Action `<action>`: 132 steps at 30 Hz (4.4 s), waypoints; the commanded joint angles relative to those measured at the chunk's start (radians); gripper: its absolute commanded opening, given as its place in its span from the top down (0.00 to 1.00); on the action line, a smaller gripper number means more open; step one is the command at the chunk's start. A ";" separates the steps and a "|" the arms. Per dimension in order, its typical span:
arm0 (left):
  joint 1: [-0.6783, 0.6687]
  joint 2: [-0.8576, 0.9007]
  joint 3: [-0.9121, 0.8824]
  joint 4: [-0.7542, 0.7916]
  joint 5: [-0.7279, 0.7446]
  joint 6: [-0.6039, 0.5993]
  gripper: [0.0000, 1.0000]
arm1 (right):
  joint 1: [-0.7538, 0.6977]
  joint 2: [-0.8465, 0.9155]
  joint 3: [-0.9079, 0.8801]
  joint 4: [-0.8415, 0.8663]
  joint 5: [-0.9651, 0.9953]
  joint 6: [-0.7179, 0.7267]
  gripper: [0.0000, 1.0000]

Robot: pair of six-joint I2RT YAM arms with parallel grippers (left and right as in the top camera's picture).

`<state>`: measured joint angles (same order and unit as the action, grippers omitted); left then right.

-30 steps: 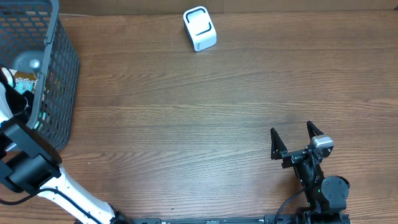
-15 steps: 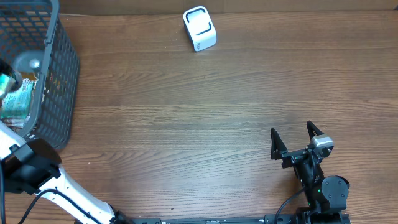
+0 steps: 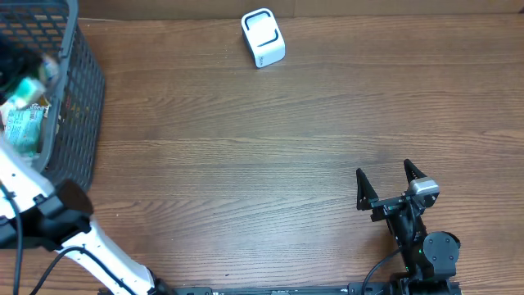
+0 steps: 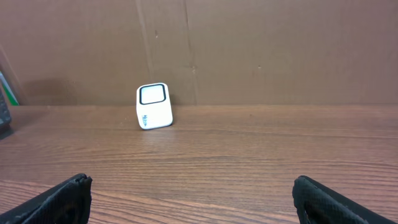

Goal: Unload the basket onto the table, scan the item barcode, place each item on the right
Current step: 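Lift the tub out and carry it toward the white scanner, then hold the tub under the scanner, then lower it onto the table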

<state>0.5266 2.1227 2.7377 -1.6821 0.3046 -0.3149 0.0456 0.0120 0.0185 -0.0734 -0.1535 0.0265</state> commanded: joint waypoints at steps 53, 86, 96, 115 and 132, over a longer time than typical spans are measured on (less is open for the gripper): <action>-1.256 0.265 -0.479 0.303 -0.364 -0.164 0.63 | -0.004 -0.009 -0.011 0.004 -0.005 -0.002 0.00; -1.277 0.331 -0.262 0.166 -0.308 -0.108 0.00 | -0.004 -0.009 -0.011 0.004 -0.005 -0.002 0.00; -1.283 0.341 -0.209 0.082 -0.311 -0.108 0.19 | -0.004 -0.009 -0.011 0.004 -0.005 -0.002 0.00; -1.281 0.342 -0.287 0.154 -0.315 -0.107 0.52 | -0.004 -0.009 -0.011 0.004 -0.005 -0.002 0.00; -1.261 0.343 -0.287 0.120 -0.300 -0.072 0.00 | -0.004 -0.009 -0.011 0.004 -0.005 -0.002 0.00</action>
<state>-0.7376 2.4557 2.4535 -1.5463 -0.0109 -0.4141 0.0456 0.0120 0.0185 -0.0742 -0.1532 0.0257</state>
